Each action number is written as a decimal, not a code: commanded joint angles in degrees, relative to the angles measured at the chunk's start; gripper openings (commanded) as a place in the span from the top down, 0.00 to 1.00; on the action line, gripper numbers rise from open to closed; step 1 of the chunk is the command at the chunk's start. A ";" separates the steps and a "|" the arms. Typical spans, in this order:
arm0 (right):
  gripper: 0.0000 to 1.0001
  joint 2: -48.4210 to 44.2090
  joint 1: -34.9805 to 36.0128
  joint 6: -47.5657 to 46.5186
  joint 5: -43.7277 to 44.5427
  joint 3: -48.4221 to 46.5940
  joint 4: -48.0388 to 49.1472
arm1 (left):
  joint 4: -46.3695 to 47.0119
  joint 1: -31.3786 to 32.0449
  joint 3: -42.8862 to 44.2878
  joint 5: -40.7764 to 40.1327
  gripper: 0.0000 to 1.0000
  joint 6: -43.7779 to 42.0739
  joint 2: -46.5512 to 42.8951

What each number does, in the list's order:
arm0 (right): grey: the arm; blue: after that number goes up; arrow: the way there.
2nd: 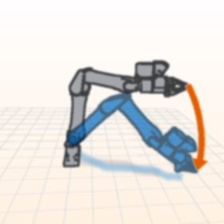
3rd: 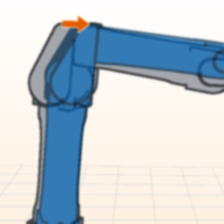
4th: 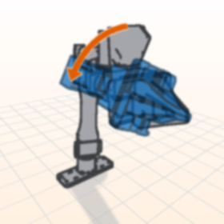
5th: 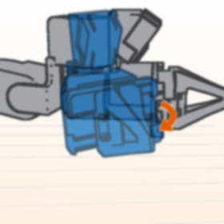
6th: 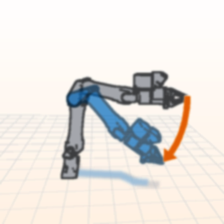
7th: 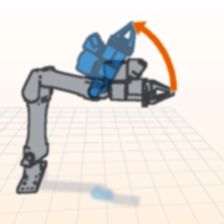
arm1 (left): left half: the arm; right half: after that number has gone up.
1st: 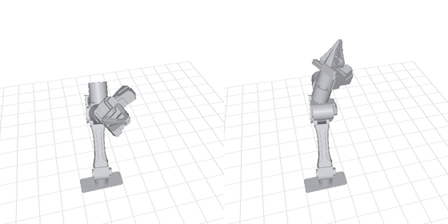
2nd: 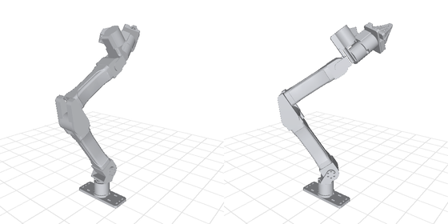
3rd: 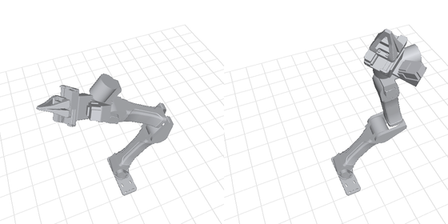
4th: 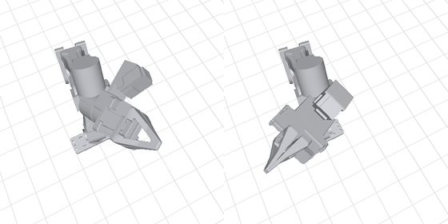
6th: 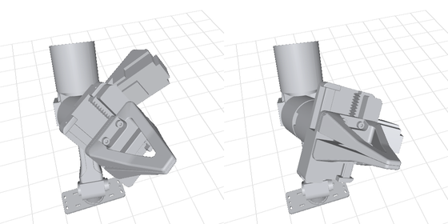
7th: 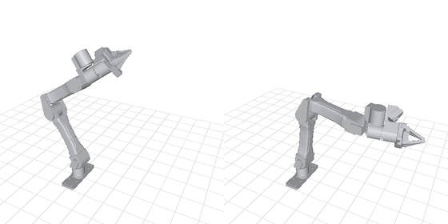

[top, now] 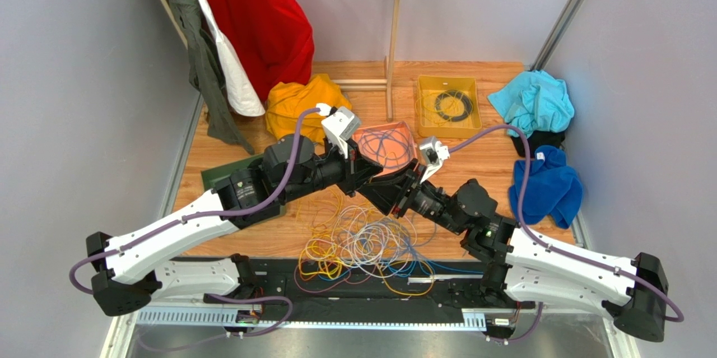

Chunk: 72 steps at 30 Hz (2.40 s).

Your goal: Untangle the cables

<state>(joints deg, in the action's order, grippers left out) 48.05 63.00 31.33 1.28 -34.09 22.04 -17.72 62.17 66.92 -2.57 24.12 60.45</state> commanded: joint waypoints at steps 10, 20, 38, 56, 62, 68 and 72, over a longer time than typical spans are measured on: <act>1.00 -8.94 -2.96 -6.89 22.53 -8.26 -21.83 | -5.31 0.14 -3.79 -21.13 0.06 2.07 -10.95; 1.00 11.58 -36.61 -7.42 8.04 -35.59 -34.08 | -6.98 0.14 -19.09 -27.76 0.07 6.98 -31.16; 1.00 44.84 -47.09 -12.70 10.59 -68.21 -37.07 | -8.12 0.14 -36.77 -22.13 0.11 15.52 -40.93; 1.00 55.13 -48.94 -17.00 13.14 -76.57 -34.08 | -4.79 0.14 -39.23 -21.43 0.11 14.38 -37.68; 1.00 55.48 -50.52 -16.04 12.70 -69.90 -31.19 | -2.59 0.06 -40.46 -20.28 0.11 15.17 -36.10; 1.00 58.82 -51.58 -14.81 10.50 -62.77 -25.82 | -2.50 0.14 -40.81 -20.46 0.11 15.26 -34.78; 1.00 61.28 -51.49 -13.67 9.10 -59.79 -23.20 | -0.93 0.14 -42.56 -20.11 0.11 15.87 -35.05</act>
<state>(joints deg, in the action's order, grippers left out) 107.39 11.49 16.47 12.25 -96.16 -6.79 -22.31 62.17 25.76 -23.38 38.85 25.54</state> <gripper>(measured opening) 0.010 0.890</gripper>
